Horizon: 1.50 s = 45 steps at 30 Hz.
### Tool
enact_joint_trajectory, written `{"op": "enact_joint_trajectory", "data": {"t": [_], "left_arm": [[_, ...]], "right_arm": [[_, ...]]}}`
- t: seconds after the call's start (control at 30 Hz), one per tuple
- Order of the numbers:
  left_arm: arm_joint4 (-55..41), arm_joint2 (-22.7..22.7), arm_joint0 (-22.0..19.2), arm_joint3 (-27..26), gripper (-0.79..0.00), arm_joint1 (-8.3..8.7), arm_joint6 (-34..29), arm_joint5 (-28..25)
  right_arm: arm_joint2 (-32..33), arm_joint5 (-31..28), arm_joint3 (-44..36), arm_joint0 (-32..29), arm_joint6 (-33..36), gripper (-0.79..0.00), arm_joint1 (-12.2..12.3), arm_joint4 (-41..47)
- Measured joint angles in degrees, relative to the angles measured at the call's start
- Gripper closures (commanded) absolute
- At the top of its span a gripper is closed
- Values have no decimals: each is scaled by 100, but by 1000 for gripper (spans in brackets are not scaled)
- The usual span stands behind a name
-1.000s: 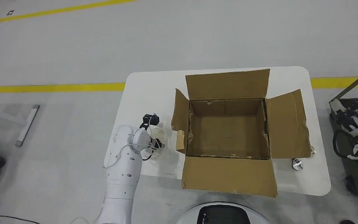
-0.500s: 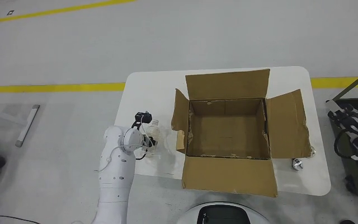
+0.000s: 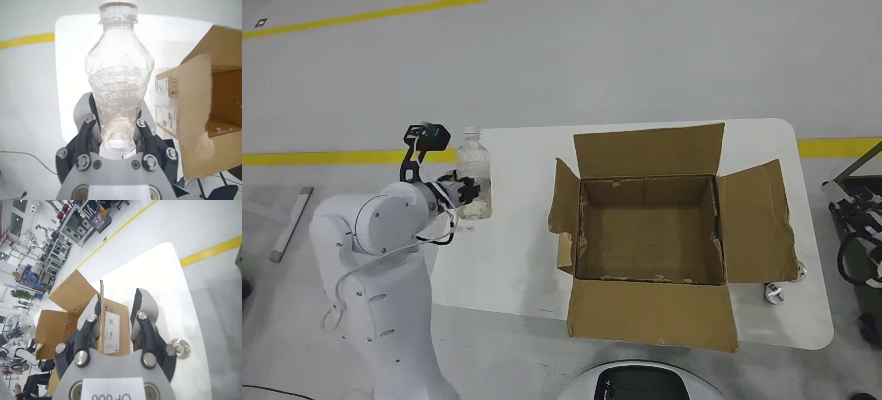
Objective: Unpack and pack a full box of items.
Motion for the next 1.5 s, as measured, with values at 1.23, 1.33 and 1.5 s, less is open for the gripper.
{"op": "enact_joint_trajectory", "data": {"t": [1.23,1.33,1.5], "left_arm": [[-4249,2556,-923,1315,0,-72,0,1210],[-4249,2556,-923,1315,0,-72,0,1210],[-4415,2739,-763,1270,0,-90,223,1246]], "right_arm": [[337,-62,-316,-225,-138,-785,78,-77],[337,-62,-316,-225,-138,-785,78,-77],[337,-62,-316,-225,-138,-785,78,-77]]}}
